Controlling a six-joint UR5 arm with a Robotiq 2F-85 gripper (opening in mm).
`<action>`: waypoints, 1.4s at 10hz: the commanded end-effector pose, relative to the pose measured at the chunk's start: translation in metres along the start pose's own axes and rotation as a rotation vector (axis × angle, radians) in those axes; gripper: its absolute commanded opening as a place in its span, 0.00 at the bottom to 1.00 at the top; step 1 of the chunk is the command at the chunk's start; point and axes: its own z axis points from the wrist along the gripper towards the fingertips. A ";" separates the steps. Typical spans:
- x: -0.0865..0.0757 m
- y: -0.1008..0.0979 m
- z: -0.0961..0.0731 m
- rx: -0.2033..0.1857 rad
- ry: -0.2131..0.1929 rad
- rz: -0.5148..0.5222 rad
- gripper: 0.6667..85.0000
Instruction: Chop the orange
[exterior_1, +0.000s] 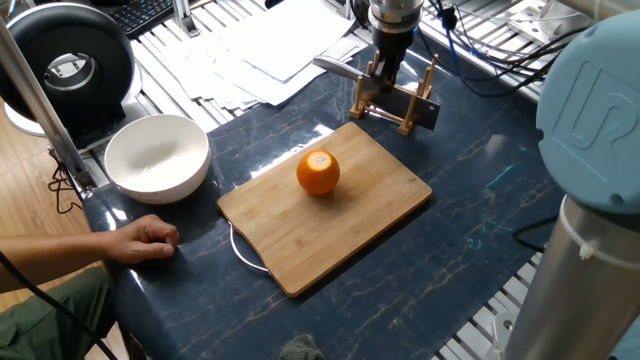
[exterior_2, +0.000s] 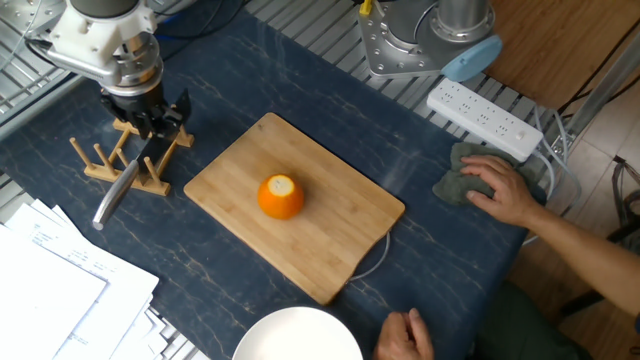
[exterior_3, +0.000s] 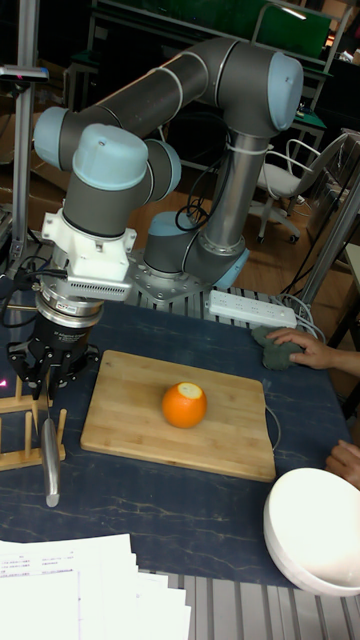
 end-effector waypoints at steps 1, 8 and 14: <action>-0.002 0.000 -0.003 -0.003 -0.008 0.007 0.30; -0.001 -0.002 -0.003 0.008 -0.003 0.031 0.13; 0.006 -0.009 -0.028 0.030 0.021 0.031 0.01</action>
